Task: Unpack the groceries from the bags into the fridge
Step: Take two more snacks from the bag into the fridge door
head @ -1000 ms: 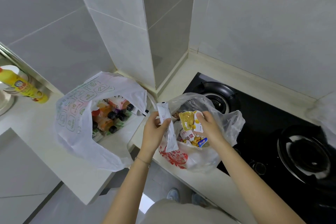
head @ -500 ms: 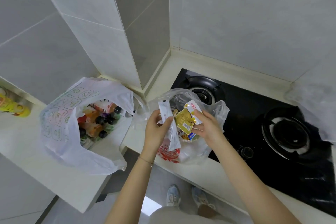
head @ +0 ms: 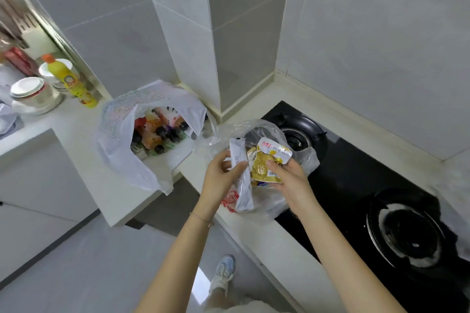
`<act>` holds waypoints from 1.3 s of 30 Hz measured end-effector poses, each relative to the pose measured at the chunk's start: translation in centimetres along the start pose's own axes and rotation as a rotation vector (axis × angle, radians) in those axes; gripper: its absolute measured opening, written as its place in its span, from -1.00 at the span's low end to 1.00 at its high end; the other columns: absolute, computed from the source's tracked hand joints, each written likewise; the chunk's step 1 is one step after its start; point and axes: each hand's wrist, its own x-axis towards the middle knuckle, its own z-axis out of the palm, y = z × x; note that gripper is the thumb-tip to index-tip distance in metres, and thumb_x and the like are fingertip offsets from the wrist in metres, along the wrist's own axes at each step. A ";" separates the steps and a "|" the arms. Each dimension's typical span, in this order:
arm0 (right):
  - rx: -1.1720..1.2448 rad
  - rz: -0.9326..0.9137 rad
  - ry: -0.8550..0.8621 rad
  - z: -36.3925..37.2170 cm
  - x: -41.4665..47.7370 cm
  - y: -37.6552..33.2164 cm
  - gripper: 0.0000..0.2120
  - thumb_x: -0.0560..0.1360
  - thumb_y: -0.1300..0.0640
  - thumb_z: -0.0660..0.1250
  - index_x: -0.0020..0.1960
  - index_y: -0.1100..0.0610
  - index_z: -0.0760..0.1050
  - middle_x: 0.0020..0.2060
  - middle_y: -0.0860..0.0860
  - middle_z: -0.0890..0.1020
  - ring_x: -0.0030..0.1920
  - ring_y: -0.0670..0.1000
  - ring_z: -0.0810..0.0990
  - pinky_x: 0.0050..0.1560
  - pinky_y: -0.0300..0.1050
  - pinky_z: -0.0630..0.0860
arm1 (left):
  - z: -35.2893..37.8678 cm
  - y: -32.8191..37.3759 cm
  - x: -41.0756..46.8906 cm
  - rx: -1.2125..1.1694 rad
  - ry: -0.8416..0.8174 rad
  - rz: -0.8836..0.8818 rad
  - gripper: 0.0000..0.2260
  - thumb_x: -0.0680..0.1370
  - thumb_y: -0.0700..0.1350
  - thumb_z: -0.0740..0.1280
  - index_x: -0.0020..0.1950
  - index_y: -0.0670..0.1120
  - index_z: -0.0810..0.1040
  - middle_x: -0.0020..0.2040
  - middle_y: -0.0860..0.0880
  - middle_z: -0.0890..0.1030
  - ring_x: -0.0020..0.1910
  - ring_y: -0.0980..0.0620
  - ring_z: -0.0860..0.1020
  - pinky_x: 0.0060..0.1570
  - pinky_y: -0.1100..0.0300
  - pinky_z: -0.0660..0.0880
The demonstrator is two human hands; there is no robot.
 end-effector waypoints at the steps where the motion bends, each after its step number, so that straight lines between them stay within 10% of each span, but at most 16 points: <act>1: -0.010 -0.006 -0.024 -0.3 -0.2 -0.2 -0.72 0.52 0.26 0.36 0.23 0.12 0.53 0.05 0.08 0.69 0.06 0.08 0.67 0.06 0.08 0.61 | 0.0 -0.1 -0.6 -0.012 0.027 0.004 -0.84 0.54 -0.14 0.42 0.11 -0.07 0.58 -0.02 -0.06 0.69 -0.04 -0.07 0.66 -0.05 0.03 0.62; 6: -0.061 0.017 -0.157 0.2 -1.6 -0.2 -0.75 0.52 0.23 0.36 0.19 0.10 0.55 0.06 0.07 0.69 0.06 0.06 0.67 0.07 0.02 0.61 | -1.0 -0.9 -5.3 -0.064 0.223 -0.019 -0.80 0.48 -0.06 0.45 0.06 -0.10 0.62 -0.04 -0.12 0.69 -0.01 -0.18 0.65 -0.01 -0.18 0.59; 15: -0.187 0.096 -0.494 7.4 -5.2 2.2 -0.83 0.51 0.24 0.37 0.09 0.09 0.56 -0.08 0.01 0.71 -0.10 -0.01 0.70 -0.28 -0.18 0.59 | -6.4 -1.0 -14.7 -0.140 0.650 -0.050 -0.87 0.51 -0.15 0.44 0.04 -0.13 0.63 -0.08 -0.07 0.70 -0.11 0.00 0.64 -0.11 0.10 0.54; 22: -0.287 0.135 -0.730 13.1 -11.3 5.7 -0.78 0.49 0.19 0.39 0.14 0.09 0.55 -0.03 0.03 0.71 -0.02 0.03 0.69 0.01 0.01 0.63 | -9.6 -1.3 -24.6 -0.164 0.874 -0.041 -0.90 0.52 -0.19 0.42 0.02 -0.05 0.62 -0.10 -0.02 0.70 -0.14 0.09 0.66 -0.21 0.27 0.56; 39: -0.468 0.194 -1.261 22.1 -37.4 16.6 -0.72 0.50 0.21 0.39 0.21 0.17 0.52 -0.02 0.06 0.70 -0.03 0.04 0.70 -0.11 -0.10 0.63 | -12.7 -5.0 -56.6 -0.245 1.422 0.012 -0.87 0.54 -0.22 0.39 0.06 -0.06 0.63 -0.04 -0.06 0.71 -0.12 0.08 0.66 -0.18 0.20 0.57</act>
